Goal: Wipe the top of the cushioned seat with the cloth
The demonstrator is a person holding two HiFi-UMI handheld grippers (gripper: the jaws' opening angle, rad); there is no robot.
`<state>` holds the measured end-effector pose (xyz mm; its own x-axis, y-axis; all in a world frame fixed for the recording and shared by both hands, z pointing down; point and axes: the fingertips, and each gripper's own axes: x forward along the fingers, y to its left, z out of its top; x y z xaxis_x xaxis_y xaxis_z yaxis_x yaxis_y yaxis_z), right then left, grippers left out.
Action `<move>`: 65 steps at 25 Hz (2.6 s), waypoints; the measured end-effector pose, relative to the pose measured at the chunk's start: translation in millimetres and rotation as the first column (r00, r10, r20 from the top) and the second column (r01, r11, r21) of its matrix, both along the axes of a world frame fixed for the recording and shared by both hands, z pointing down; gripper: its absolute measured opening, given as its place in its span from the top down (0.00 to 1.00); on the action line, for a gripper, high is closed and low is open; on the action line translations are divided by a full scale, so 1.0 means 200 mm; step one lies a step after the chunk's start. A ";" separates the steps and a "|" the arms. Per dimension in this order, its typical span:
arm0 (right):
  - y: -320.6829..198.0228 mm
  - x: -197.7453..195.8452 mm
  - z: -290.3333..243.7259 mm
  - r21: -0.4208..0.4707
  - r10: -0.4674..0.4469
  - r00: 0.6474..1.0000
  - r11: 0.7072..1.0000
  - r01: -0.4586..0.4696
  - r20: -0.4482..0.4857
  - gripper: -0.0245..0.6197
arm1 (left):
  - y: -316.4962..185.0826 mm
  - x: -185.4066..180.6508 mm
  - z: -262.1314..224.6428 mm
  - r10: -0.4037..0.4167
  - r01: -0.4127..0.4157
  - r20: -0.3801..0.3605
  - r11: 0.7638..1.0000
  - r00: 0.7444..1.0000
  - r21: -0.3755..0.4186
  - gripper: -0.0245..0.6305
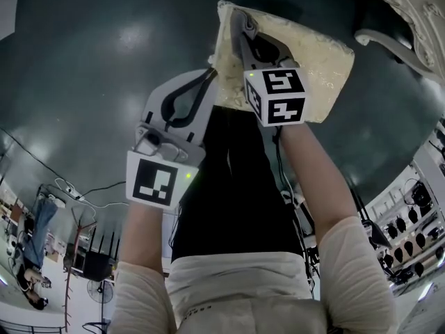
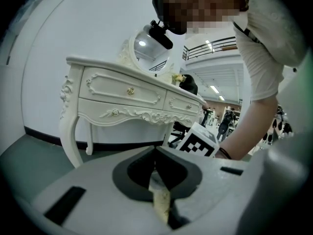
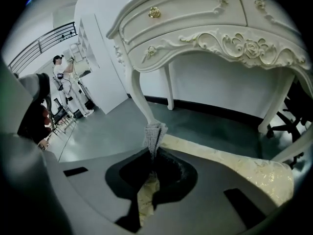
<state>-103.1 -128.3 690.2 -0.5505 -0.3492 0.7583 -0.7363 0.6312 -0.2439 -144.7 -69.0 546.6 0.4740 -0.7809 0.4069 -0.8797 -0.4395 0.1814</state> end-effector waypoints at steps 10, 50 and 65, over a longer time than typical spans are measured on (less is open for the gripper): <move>0.00 0.10 0.00 -0.024 -0.025 1.000 0.999 0.024 -0.018 0.92 | 0.02 0.07 -0.03 0.018 -0.019 0.021 1.000 1.000 0.012 0.96; -0.09 1.40 0.03 -0.024 0.258 0.954 0.964 -0.264 -0.152 0.92 | -0.06 1.07 -0.02 0.284 -0.286 -0.093 0.958 0.954 -0.006 0.96; -0.01 1.43 -0.12 -0.044 0.275 0.936 0.956 -0.291 -0.218 0.92 | 0.00 1.12 -0.08 0.348 -0.348 -0.020 0.937 0.937 0.033 0.96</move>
